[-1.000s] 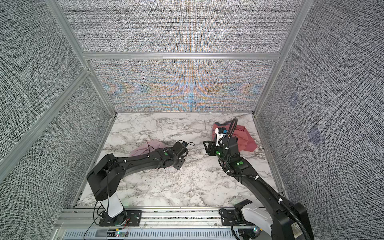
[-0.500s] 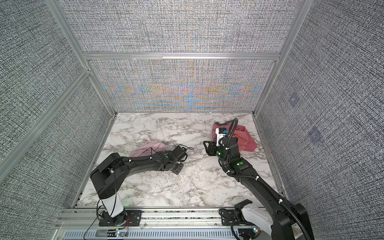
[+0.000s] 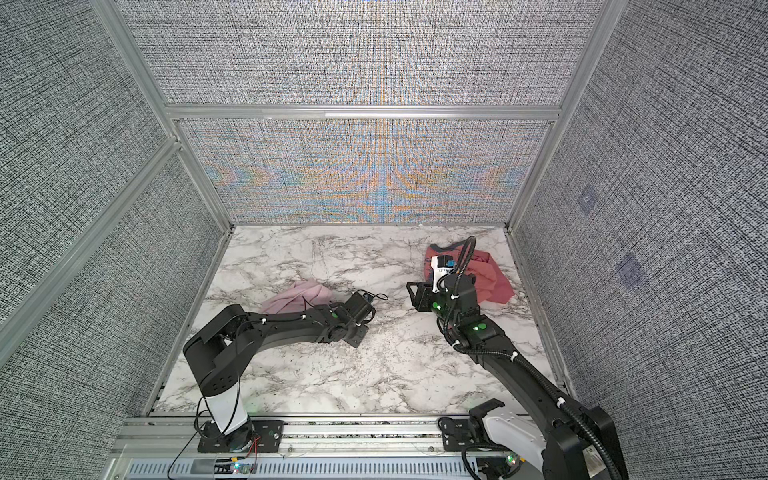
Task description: Pick out a specific cloth from the pile
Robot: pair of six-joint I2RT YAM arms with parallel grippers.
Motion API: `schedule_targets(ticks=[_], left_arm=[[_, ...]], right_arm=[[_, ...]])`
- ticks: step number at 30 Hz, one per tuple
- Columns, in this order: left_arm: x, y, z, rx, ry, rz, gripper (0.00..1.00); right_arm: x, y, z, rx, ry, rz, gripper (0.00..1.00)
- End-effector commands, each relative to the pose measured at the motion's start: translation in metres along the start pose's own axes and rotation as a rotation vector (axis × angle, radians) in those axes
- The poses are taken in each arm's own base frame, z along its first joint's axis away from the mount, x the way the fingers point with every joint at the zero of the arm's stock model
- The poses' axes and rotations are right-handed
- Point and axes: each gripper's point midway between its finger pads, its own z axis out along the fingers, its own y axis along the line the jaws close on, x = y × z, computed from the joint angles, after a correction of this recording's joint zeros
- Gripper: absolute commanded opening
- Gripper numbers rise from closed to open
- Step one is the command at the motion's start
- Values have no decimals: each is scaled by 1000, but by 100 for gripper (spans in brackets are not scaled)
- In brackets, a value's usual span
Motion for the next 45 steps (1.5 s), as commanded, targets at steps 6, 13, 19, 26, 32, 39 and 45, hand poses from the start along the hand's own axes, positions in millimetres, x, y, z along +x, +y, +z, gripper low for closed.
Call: schedule_targets(ticks=[6,13,19,26,32,39,45], left_arm=[[-44,8,-42,-21,-125,-72,0],[-88,42,-100,22,-293,-236,0],[-91,104,-136,7,-430,-411,0],[-45,183,-150,-99,-481,-607,0],[15,235,-139,-165,-472,-799,0],[76,259,-106,-127,-447,-1041,0],[104,264,-78,-123,-392,-1145,0]], right_arm=[[-7,3,0,-13,-27,0,48],[-10,6,0,-18,-31,-1,48],[-13,9,1,-31,-31,3,48],[-14,11,3,-38,-29,3,48],[-15,13,7,-51,-26,7,48],[-17,15,10,-55,-15,-8,48],[-16,16,13,-60,-9,-6,48]])
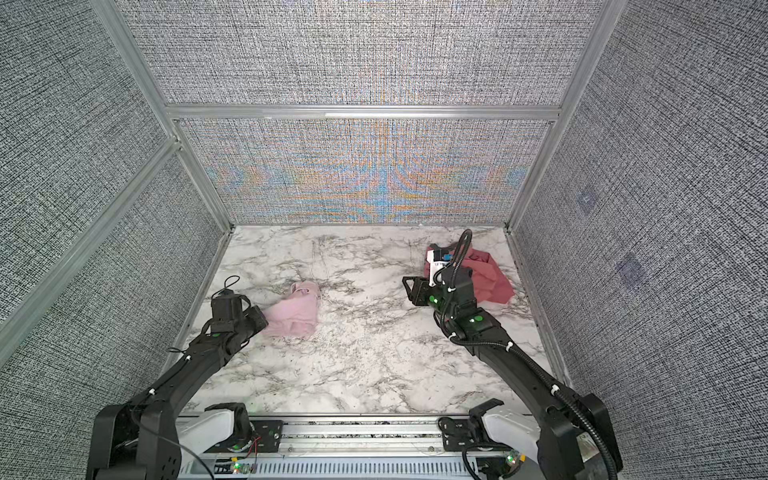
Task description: Pick out a specific cloth from the pile
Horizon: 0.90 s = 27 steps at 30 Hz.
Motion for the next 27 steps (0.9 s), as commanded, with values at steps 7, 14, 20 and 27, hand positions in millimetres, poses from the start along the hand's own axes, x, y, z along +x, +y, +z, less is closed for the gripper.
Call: schedule_targets(ticks=[7,14,20,27], left_arm=[[6,4,28,23,26,-65,0],[18,8,45,18,81,-94,0],[25,11,53,16,106,-94,0],[19,12,49,-2,84,-96,0]], right_arm=[[-4,3,1,-15,-14,-9,48],[1,-1,6,-7,-4,-4,48],[4,-3,6,2,11,5,48],[3,-1,-1,-1,-3,13,48]])
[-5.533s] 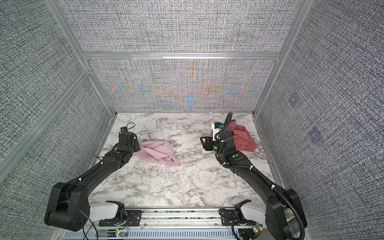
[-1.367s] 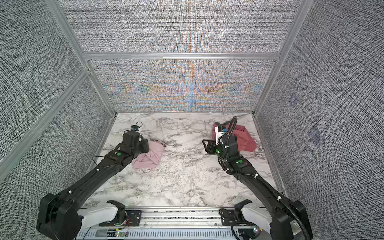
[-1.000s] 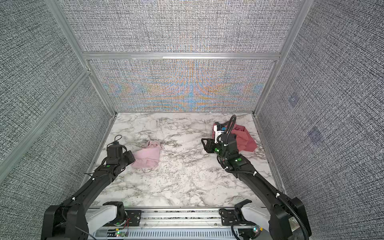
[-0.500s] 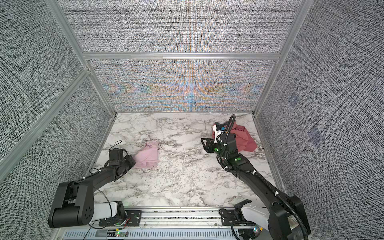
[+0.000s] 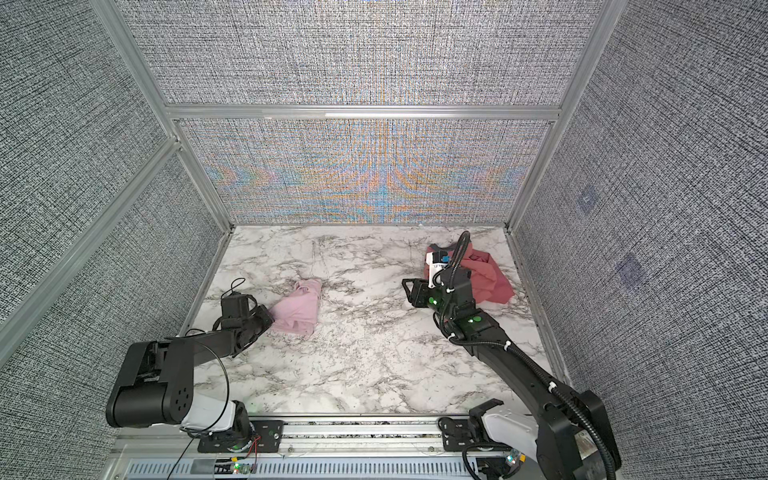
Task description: Pick out a specific cloth from the pile
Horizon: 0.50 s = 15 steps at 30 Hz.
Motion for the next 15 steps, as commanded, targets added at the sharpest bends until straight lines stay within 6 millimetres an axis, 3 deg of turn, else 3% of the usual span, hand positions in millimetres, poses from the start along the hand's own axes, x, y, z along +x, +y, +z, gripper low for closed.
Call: schedule_targets(ticks=[1,6,11,15], left_arm=[[6,8,-8,-42,20,-5,0],[-18,-3,-31,-31,-73,20,34],[-43,-23,-65,4,-170,72,39],[-54,-51,-93,74,-259,165,41]], right_arm=[[-5,4,-3,-10,-17,8,48],[-9,5,-5,-3,-22,4,48],[-19,14,-8,-23,-35,-15,48],[-21,14,-6,-21,-35,-20,48]])
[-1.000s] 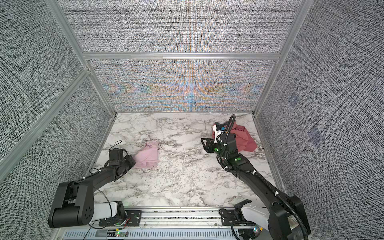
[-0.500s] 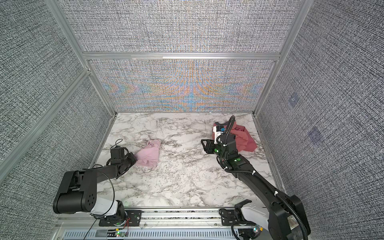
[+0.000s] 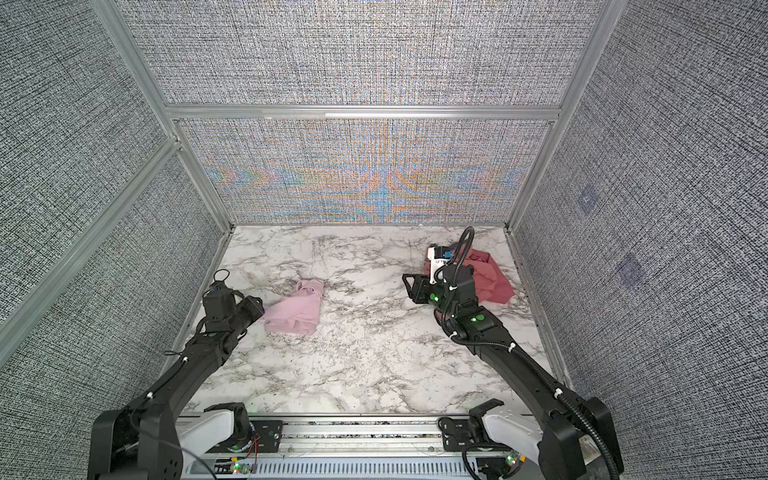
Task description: Pick out a specific cloth from the pile
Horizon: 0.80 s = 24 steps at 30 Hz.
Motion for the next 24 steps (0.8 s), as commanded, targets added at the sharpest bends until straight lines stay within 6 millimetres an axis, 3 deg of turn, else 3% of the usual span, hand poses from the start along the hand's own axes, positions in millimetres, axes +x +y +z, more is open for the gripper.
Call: schedule_targets(ticks=[1,6,12,17,24], left_arm=[[-6,-12,-15,-10,-32,117,41],[0,-55,-27,82,-22,265,41],[51,-105,-15,289,110,347,40],[90,-101,9,289,224,332,38],[85,-81,36,128,209,285,38]], right_arm=[[-4,3,1,-4,-2,-9,48],[0,4,4,-8,9,-10,48],[7,5,6,-9,28,-11,48],[7,9,7,-20,29,-4,48],[10,12,10,-26,36,-2,48]])
